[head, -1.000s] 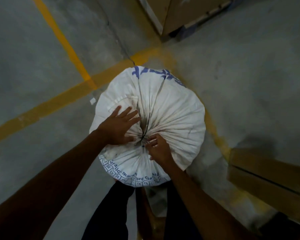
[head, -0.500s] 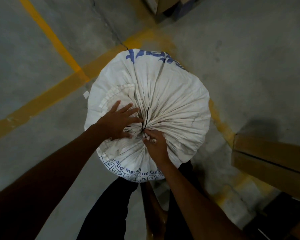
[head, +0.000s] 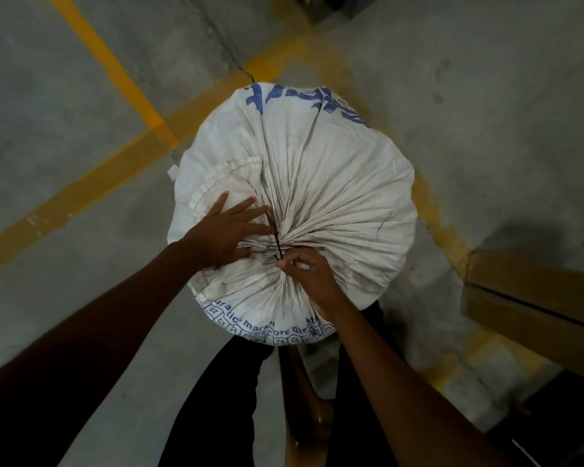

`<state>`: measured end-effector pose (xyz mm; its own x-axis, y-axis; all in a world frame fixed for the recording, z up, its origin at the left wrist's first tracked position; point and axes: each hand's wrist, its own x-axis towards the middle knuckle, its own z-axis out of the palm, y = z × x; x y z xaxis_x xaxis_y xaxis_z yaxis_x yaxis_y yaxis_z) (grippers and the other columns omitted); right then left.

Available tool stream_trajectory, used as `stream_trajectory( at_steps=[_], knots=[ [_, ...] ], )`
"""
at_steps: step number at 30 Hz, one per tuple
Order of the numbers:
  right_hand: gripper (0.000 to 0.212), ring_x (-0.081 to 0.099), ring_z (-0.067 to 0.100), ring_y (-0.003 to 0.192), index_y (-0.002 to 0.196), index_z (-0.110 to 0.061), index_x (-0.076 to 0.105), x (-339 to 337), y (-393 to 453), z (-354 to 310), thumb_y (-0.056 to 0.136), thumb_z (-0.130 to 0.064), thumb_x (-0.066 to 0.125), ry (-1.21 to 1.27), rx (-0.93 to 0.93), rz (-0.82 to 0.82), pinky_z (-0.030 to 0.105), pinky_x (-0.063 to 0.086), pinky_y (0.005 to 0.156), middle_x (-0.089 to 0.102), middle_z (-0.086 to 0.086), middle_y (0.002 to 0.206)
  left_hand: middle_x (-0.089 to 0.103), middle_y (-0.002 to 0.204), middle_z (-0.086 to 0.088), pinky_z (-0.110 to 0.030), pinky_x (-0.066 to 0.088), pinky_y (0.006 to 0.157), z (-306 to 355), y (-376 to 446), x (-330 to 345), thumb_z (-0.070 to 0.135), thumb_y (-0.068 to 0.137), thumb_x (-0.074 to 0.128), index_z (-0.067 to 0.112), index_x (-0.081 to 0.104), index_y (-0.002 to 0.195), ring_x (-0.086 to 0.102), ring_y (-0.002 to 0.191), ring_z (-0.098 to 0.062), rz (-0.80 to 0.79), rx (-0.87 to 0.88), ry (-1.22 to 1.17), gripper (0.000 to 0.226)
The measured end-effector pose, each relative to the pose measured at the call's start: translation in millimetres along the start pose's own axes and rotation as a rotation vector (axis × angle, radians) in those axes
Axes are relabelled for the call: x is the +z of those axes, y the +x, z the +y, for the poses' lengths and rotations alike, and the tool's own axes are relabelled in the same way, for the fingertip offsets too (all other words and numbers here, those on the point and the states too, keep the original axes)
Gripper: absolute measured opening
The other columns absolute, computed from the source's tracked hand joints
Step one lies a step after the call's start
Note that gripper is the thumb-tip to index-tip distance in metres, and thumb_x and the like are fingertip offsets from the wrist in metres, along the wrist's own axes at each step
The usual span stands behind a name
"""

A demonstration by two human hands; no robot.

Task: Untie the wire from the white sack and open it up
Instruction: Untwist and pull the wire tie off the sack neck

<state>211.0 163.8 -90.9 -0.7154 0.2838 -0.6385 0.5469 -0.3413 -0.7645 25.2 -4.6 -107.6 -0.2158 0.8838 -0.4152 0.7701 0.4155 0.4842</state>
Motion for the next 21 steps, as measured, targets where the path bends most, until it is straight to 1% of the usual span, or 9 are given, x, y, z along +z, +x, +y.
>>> stream_trajectory(
  at_steps=[2,4,6,9,11,15,18,20,21],
  knots=[
    [0.015,0.065,0.005,0.093,0.085,-0.006,0.070,-12.1,-5.6,-2.1,0.085,0.008,0.075,0.037,0.029,-0.057,0.021,0.049,0.087,0.065,0.003,0.096,0.013,0.172,0.010,-0.063,-0.006,0.123,4.0,0.5,-2.2,0.050,0.092,0.068,0.042,0.046,0.151,0.005,0.160,-0.022,-0.034,-0.019,-0.012,0.064],
    [0.014,0.065,-0.001,0.092,0.087,-0.004,0.069,-20.3,-7.3,-3.2,0.086,0.009,0.073,0.031,0.023,-0.110,0.017,0.049,0.087,0.064,0.001,0.097,0.012,0.172,0.012,-0.063,-0.006,0.122,7.8,1.2,-3.7,0.069,0.090,0.056,0.046,0.045,0.150,0.005,0.160,-0.020,-0.055,-0.034,-0.021,0.066],
    [0.016,0.066,0.002,0.092,0.085,-0.007,0.070,-21.8,-7.0,-5.1,0.086,0.009,0.073,0.032,0.013,-0.156,0.020,0.050,0.090,0.066,-0.002,0.095,0.016,0.171,0.014,-0.063,-0.007,0.123,12.4,1.5,-6.8,0.090,0.082,0.028,0.047,0.049,0.147,0.007,0.160,-0.019,-0.066,-0.083,-0.058,0.080],
    [0.025,0.065,0.011,0.097,0.081,-0.016,0.072,-24.1,-7.5,-4.5,0.086,0.009,0.073,0.062,0.023,-0.196,0.033,0.050,0.097,0.067,-0.008,0.095,0.029,0.167,0.014,-0.064,-0.008,0.122,20.8,2.5,-11.7,0.093,0.081,0.012,0.047,0.061,0.135,0.017,0.159,-0.018,-0.008,-0.151,-0.149,0.086],
    [0.024,0.063,0.014,0.106,0.080,-0.018,0.074,-29.8,-8.4,-2.5,0.085,0.006,0.075,0.096,0.054,-0.218,0.037,0.049,0.101,0.065,-0.004,0.106,0.038,0.163,0.015,-0.067,-0.006,0.121,27.6,4.8,-14.6,0.088,0.086,0.016,0.045,0.067,0.129,0.024,0.156,-0.020,0.016,-0.152,-0.166,0.079],
    [0.029,0.058,0.010,0.129,0.076,-0.020,0.078,-42.6,-12.5,1.7,0.085,0.007,0.074,0.139,0.124,-0.300,0.034,0.047,0.108,0.061,-0.005,0.134,0.043,0.160,0.014,-0.067,-0.007,0.122,42.5,11.2,-20.2,0.057,0.099,0.051,0.042,0.071,0.125,0.026,0.156,-0.022,-0.003,-0.206,-0.141,0.036],
    [0.028,0.053,0.007,0.136,0.081,-0.016,0.079,-48.2,-16.1,5.5,0.085,0.011,0.072,0.157,0.126,-0.331,0.038,0.042,0.116,0.058,0.004,0.145,0.048,0.157,0.014,-0.068,-0.006,0.122,44.6,12.1,-17.9,0.063,0.096,0.053,0.041,0.074,0.119,0.030,0.155,-0.022,0.020,-0.248,-0.165,0.038],
    [0.018,0.055,0.005,0.133,0.088,-0.007,0.077,-48.4,-17.2,6.3,0.086,0.011,0.072,0.132,0.119,-0.302,0.038,0.044,0.114,0.061,0.003,0.142,0.052,0.154,0.014,-0.067,-0.005,0.121,47.6,12.9,-18.9,0.071,0.088,0.050,0.039,0.077,0.113,0.033,0.154,-0.022,0.042,-0.272,-0.184,0.048],
    [0.012,0.057,0.007,0.132,0.093,0.000,0.075,-47.4,-17.3,6.2,0.086,0.010,0.072,0.114,0.106,-0.283,0.038,0.044,0.114,0.062,0.003,0.141,0.054,0.152,0.014,-0.066,-0.004,0.121,49.3,13.6,-19.1,0.069,0.088,0.055,0.039,0.078,0.109,0.034,0.153,-0.021,0.059,-0.292,-0.193,0.043]
  ],
)
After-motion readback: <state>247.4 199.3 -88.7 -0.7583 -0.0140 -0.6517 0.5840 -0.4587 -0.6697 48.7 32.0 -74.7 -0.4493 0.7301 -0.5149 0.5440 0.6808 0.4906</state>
